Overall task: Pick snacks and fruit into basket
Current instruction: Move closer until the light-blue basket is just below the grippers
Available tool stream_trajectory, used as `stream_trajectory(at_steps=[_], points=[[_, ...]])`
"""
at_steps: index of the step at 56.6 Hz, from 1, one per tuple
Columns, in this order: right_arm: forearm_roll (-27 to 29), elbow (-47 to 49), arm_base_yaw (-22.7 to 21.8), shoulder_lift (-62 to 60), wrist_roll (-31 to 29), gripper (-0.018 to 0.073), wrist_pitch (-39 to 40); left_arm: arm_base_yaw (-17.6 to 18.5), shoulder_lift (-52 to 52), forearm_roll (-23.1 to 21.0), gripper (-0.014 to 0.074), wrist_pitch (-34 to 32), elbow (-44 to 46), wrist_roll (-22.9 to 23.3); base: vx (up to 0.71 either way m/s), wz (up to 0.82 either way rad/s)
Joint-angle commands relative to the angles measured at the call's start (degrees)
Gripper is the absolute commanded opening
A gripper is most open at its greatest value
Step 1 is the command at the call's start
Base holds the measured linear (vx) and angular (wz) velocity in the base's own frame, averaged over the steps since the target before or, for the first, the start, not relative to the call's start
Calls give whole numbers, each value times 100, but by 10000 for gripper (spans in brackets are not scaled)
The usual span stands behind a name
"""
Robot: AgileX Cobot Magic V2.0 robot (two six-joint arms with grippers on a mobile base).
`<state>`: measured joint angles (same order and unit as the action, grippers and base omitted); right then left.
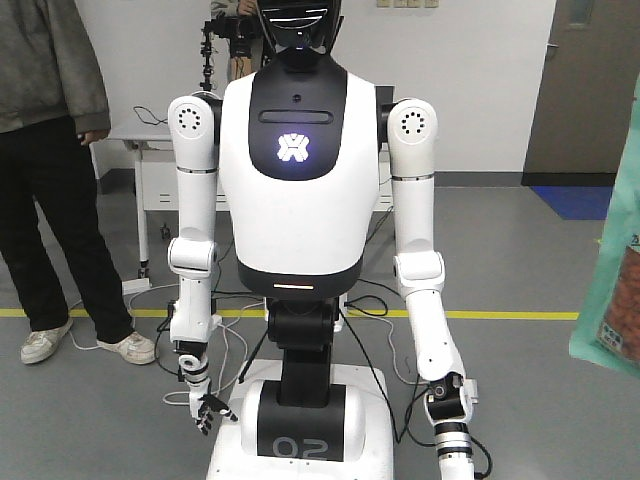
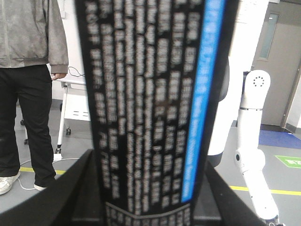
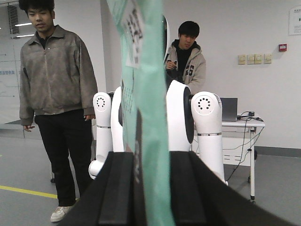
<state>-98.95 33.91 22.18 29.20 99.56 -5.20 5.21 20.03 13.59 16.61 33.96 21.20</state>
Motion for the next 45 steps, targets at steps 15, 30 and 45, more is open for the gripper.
stream_trajectory(at_steps=[15,30,45], points=[[-321,211,-18,26,-89,-9,-124,-1,56,28,3,-581,193,6,1,0],[-321,211,-18,26,-89,-9,-124,-1,56,28,3,-581,193,6,0,0],[-321,211,-18,26,-89,-9,-118,-1,56,28,3,-581,193,6,3,2]])
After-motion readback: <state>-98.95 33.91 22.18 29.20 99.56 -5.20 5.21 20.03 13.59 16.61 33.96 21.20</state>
